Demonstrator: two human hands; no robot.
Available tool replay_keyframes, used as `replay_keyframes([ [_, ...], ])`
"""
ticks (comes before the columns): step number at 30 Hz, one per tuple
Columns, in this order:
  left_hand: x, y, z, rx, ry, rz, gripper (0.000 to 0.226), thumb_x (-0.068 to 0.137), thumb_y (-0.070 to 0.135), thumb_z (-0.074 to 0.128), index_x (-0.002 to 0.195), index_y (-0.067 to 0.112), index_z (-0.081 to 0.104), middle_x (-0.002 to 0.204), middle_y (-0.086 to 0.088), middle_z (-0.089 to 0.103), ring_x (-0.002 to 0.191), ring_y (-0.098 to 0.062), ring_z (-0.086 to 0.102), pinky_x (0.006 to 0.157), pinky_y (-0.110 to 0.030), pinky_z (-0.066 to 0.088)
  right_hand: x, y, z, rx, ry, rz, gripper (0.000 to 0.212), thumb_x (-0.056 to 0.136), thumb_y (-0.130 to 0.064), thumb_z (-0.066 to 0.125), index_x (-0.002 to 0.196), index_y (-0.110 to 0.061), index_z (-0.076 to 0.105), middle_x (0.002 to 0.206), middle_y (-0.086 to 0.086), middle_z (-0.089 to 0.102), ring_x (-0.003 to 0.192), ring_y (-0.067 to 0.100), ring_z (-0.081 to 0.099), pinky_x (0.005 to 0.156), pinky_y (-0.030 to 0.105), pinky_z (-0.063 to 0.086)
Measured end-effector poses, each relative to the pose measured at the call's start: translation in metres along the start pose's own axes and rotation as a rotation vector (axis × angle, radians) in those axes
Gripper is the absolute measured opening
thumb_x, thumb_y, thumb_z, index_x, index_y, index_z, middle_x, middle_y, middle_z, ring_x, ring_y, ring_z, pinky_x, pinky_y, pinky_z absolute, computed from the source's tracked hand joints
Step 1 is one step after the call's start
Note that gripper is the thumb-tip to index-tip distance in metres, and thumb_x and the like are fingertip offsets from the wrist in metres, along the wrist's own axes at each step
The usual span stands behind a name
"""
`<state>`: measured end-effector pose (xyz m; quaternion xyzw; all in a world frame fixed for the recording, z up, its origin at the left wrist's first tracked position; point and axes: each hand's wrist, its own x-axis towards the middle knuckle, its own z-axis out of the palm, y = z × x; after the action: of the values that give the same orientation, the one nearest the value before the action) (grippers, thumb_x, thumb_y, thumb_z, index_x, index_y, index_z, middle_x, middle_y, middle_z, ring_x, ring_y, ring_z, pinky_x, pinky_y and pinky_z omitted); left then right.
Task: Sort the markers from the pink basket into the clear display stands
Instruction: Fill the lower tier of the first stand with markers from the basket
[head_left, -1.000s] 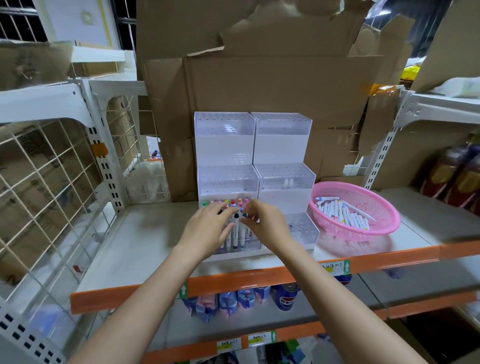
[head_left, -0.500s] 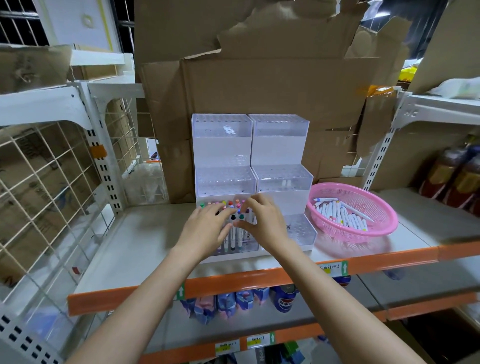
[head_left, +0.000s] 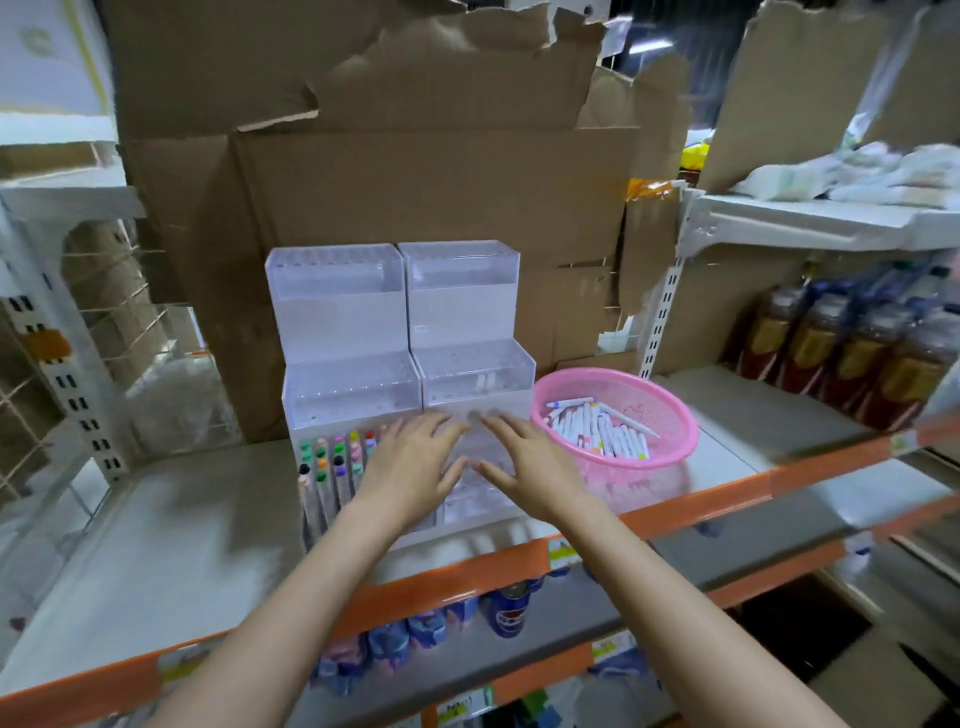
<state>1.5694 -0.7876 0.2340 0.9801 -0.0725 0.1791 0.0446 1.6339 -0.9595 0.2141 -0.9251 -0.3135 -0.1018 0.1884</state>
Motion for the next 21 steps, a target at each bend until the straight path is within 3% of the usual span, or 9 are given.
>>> replay_keyframes([
  [7, 0.056, 0.063, 0.031, -0.095, -0.034, 0.124, 0.045, 0.091, 0.032, 0.053, 0.134, 0.022, 0.048, 0.135, -0.002, 0.051, 0.123, -0.023, 0.047, 0.100, -0.034, 0.037, -0.009, 0.082, -0.023, -0.119, 0.010, 0.222, 0.049, 0.098, -0.049, 0.039, 0.143, -0.028, 0.041, 0.138, 0.005, 0.048, 0.126, 0.028, 0.045, 0.095, 0.038, 0.038],
  [14, 0.124, 0.117, 0.067, -0.180, -0.054, 0.189, 0.042, 0.091, 0.031, 0.050, 0.129, 0.012, 0.054, 0.133, -0.007, 0.054, 0.120, -0.028, 0.051, 0.097, -0.036, 0.040, -0.004, 0.161, -0.043, -0.169, -0.140, 0.408, 0.054, 0.096, -0.037, 0.047, 0.147, -0.026, 0.032, 0.146, 0.007, 0.040, 0.126, 0.031, 0.045, 0.096, 0.037, 0.040],
  [17, 0.151, 0.130, 0.084, -0.175, -0.090, 0.155, 0.045, 0.091, 0.031, 0.053, 0.133, 0.015, 0.050, 0.135, -0.005, 0.053, 0.122, -0.025, 0.050, 0.097, -0.034, 0.039, 0.006, 0.190, -0.044, -0.120, -0.217, 0.453, 0.059, 0.092, -0.029, 0.052, 0.146, -0.023, 0.030, 0.149, 0.007, 0.035, 0.130, 0.031, 0.043, 0.099, 0.040, 0.041],
  [21, 0.178, 0.134, 0.111, -0.080, -0.263, -0.007, 0.048, 0.091, 0.035, 0.050, 0.136, 0.019, 0.043, 0.133, -0.006, 0.050, 0.119, -0.025, 0.048, 0.096, -0.038, 0.042, 0.025, 0.218, -0.040, -0.136, -0.272, 0.415, 0.057, 0.090, -0.028, 0.053, 0.143, -0.021, 0.034, 0.139, 0.008, 0.044, 0.123, 0.031, 0.050, 0.093, 0.039, 0.045],
])
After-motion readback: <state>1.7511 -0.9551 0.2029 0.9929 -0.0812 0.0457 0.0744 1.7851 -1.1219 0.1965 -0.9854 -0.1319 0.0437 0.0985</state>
